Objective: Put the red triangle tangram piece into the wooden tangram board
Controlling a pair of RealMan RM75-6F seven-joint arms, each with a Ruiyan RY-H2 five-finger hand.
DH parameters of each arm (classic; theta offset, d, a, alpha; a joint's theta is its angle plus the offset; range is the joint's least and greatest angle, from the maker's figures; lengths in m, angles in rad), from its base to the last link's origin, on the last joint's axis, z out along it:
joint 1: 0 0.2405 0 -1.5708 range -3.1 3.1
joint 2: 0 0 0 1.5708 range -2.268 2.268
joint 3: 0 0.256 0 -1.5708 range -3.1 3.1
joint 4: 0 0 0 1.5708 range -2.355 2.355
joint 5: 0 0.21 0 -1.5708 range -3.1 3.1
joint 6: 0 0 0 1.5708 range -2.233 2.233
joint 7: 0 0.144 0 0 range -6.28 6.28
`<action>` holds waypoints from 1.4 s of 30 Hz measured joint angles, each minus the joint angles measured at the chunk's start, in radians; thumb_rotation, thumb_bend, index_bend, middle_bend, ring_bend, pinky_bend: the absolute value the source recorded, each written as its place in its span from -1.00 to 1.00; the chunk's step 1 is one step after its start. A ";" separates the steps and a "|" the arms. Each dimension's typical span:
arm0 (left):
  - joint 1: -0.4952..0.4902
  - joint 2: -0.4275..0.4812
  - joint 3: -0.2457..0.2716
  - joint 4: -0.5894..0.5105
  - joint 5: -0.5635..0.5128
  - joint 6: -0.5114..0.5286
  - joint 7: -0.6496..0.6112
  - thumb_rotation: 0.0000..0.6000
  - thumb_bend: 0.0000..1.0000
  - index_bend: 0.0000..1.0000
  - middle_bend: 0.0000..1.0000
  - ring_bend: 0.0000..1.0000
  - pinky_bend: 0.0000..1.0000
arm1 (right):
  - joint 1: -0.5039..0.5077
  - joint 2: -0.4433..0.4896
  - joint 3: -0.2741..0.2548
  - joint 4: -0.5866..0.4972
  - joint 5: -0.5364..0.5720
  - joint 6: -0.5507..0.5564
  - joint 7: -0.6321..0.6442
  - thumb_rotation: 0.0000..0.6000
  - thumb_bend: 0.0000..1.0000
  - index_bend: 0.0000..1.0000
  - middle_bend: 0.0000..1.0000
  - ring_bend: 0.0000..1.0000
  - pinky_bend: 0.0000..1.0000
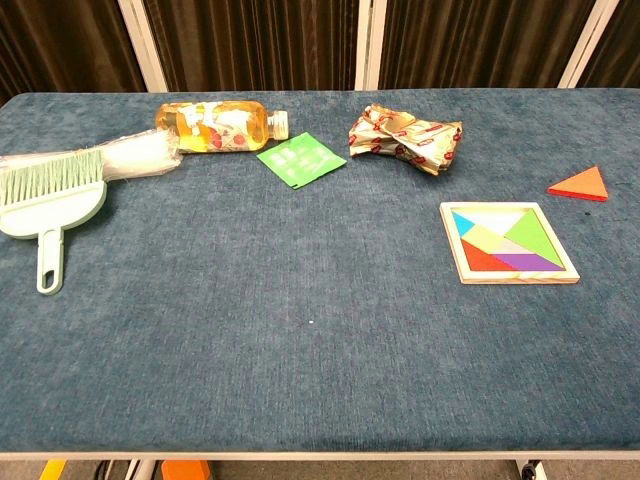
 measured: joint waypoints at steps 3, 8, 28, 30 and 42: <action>0.001 0.005 -0.001 0.001 -0.001 0.003 -0.006 1.00 -0.94 -0.52 -0.66 -0.86 -0.67 | 0.002 0.006 0.004 -0.006 0.012 -0.008 0.000 1.00 -0.60 -1.00 -1.00 -1.00 -1.00; 0.003 0.005 0.000 0.006 -0.003 0.005 -0.017 1.00 -0.94 -0.52 -0.66 -0.86 -0.67 | 0.010 0.021 0.019 -0.014 0.035 -0.021 -0.003 1.00 -0.60 -1.00 -1.00 -1.00 -1.00; -0.009 -0.007 0.005 0.042 0.003 -0.009 -0.040 1.00 -0.94 -0.52 -0.66 -0.87 -0.67 | 0.281 0.046 0.065 0.201 0.094 -0.466 0.094 1.00 -0.75 -1.00 -1.00 -1.00 -1.00; -0.008 -0.008 0.005 0.043 -0.001 -0.010 -0.039 1.00 -0.94 -0.52 -0.66 -0.86 -0.67 | 0.329 0.039 0.067 0.250 0.082 -0.514 0.113 1.00 -0.75 -1.00 -1.00 -1.00 -1.00; -0.008 -0.014 0.003 0.044 -0.016 -0.016 -0.026 1.00 -0.94 -0.52 -0.66 -0.86 -0.67 | 0.504 -0.054 0.036 0.436 0.004 -0.693 0.134 1.00 -0.75 -1.00 -1.00 -1.00 -1.00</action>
